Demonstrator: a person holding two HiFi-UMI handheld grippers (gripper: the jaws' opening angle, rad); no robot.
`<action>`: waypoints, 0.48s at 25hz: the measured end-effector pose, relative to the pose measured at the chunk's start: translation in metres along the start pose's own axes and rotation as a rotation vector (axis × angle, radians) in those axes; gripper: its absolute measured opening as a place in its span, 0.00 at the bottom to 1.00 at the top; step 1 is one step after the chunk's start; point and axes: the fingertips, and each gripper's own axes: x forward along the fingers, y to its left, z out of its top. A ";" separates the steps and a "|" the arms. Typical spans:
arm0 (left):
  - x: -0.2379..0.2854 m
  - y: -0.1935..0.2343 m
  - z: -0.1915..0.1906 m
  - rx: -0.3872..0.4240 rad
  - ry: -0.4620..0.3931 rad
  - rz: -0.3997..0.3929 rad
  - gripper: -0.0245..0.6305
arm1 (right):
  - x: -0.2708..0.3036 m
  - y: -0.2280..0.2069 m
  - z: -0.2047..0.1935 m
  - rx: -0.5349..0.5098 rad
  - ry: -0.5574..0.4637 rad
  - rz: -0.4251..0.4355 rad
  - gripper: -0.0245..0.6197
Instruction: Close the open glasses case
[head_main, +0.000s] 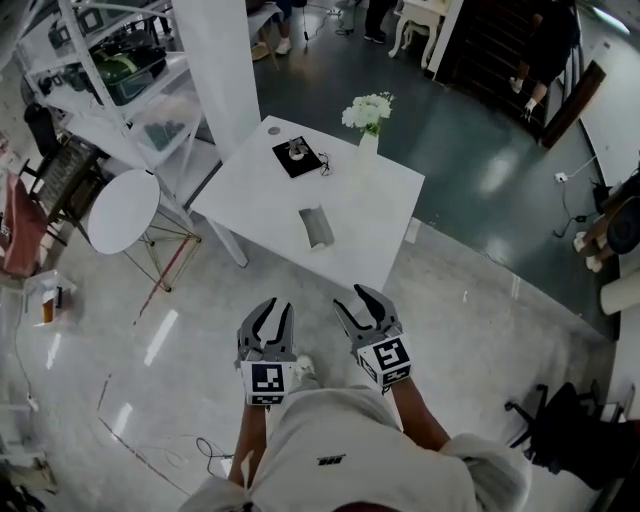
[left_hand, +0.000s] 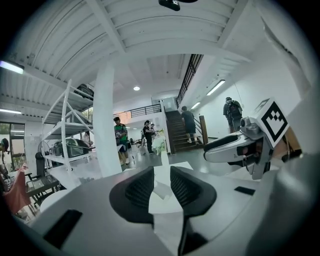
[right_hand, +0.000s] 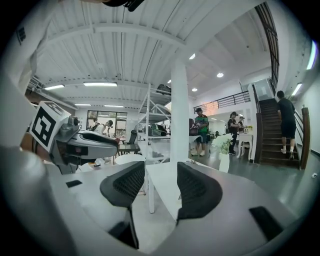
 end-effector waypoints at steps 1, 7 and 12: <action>0.004 0.005 -0.001 -0.001 0.000 -0.005 0.21 | 0.007 0.000 0.001 0.001 0.002 -0.004 0.36; 0.026 0.034 -0.007 0.000 0.002 -0.031 0.21 | 0.041 -0.001 0.004 0.005 0.016 -0.027 0.35; 0.040 0.055 -0.009 0.000 -0.006 -0.057 0.21 | 0.066 -0.001 0.010 0.009 0.019 -0.052 0.35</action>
